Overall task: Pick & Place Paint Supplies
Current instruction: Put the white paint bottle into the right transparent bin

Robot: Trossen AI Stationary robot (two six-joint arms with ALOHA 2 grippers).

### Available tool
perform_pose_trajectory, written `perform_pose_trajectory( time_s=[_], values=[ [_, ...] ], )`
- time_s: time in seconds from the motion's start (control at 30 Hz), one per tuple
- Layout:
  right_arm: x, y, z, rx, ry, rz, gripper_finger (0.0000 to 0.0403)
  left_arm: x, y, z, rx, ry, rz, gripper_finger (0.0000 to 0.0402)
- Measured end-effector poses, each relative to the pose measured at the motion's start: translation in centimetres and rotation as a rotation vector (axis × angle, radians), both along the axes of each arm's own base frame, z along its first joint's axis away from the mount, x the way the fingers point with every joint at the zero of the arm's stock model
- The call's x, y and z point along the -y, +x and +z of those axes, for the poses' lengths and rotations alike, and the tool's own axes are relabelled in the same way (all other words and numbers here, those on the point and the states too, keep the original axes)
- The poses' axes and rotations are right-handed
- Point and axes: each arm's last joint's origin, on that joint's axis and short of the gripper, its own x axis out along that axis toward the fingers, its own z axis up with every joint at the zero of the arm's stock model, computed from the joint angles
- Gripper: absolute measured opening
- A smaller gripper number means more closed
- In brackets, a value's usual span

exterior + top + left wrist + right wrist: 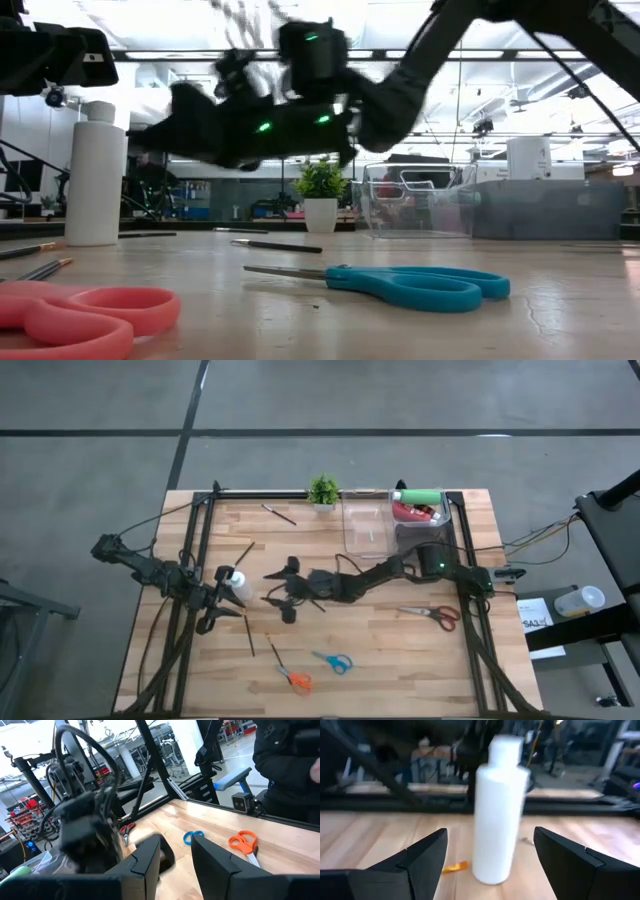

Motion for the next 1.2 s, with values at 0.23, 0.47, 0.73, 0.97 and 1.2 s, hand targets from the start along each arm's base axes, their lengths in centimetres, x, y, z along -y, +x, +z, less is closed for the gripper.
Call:
perform_pose_trajectory(
  time_s=[0.23,0.47,0.73,0.97,1.2],
  values=[
    [-0.4,-7.1,0.1,-0.01,-0.001,-0.005,0.0295,0.0,0.0,0.0,0.0,0.0,-0.001,0.0118],
    [0.3,-14.0,0.8,-0.007,-0.006,-0.032,0.0295,0.0,0.0,0.0,0.0,0.0,-0.001,0.0118],
    [1.0,-21.7,1.4,0.093,0.011,-0.063,0.0295,0.0,0.0,0.0,-0.001,0.0,-0.001,0.0118],
    [1.4,-26.3,1.2,0.068,0.031,-0.078,0.0295,0.0,0.0,0.0,-0.001,0.0,0.0,0.0118],
    [1.7,-29.2,1.6,0.071,0.029,-0.075,0.0295,0.0,0.1,-0.1,-0.01,0.004,0.0,0.0118]
  ],
)
